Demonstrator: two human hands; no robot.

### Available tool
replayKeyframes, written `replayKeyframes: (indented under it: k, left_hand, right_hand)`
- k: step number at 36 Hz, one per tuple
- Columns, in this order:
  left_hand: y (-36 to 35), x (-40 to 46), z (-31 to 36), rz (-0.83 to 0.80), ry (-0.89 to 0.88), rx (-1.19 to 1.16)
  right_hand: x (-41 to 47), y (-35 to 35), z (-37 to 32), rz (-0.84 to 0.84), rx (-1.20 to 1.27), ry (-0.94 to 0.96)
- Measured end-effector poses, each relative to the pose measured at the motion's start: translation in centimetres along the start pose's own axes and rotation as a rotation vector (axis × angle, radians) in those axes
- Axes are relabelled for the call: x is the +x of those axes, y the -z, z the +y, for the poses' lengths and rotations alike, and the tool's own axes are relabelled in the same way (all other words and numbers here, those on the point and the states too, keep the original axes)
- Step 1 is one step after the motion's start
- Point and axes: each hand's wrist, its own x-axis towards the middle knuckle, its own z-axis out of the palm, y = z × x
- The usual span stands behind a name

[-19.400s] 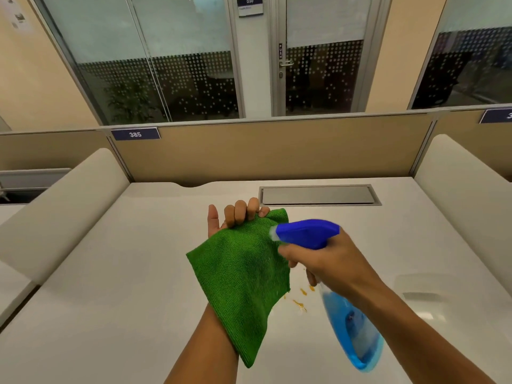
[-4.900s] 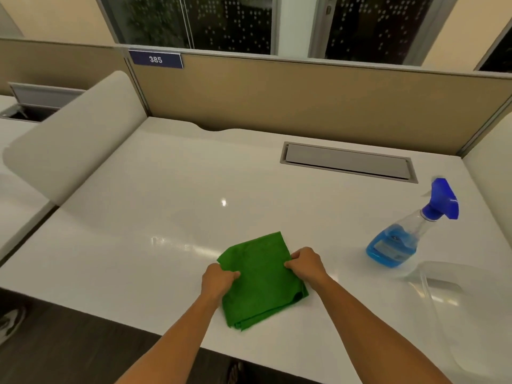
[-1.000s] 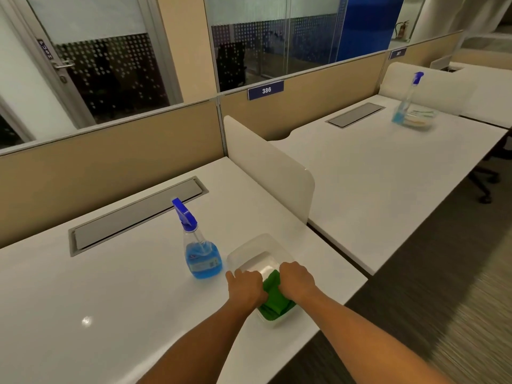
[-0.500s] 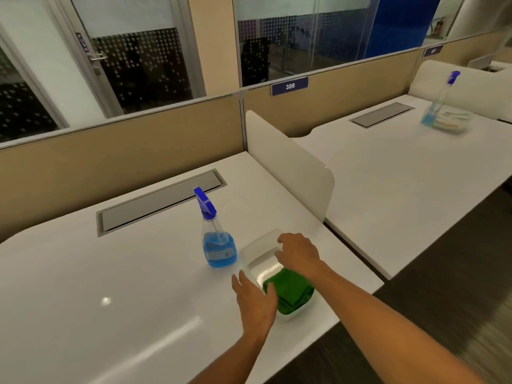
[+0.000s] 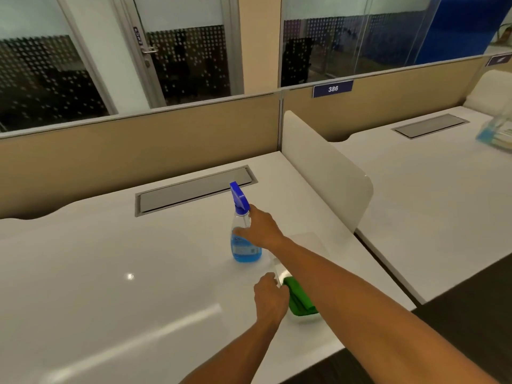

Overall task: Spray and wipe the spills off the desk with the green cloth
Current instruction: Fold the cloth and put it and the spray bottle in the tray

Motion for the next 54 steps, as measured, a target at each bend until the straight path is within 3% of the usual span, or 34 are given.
replayKeyframes:
  k: [6, 14, 26, 33, 54]
  left_hand:
    - [-0.1, 0.6, 0.4, -0.057, 0.063, -0.007]
    - [-0.3, 0.5, 0.4, -0.006, 0.103, -0.143]
    - [0.5, 1.1, 0.4, -0.039, 0.209, -0.455]
    - [0.8, 1.4, 0.4, -0.073, 0.255, -0.588]
    - [0.2, 2.1, 1.1, -0.048, 0.279, -0.631]
  right_hand:
    - [1.3, -1.0, 0.5, -0.019, 0.044, -0.03]
    - [1.4, 0.9, 1.4, -0.004, 0.069, -0.03]
    - [-1.5, 12.3, 0.8, 0.01, 0.338, 0.069]
    - [-3.9, 15.6, 3.3, -0.068, 0.183, 0.073]
    - [-3.1, 11.5, 7.4, -0.14, 0.051, -0.099]
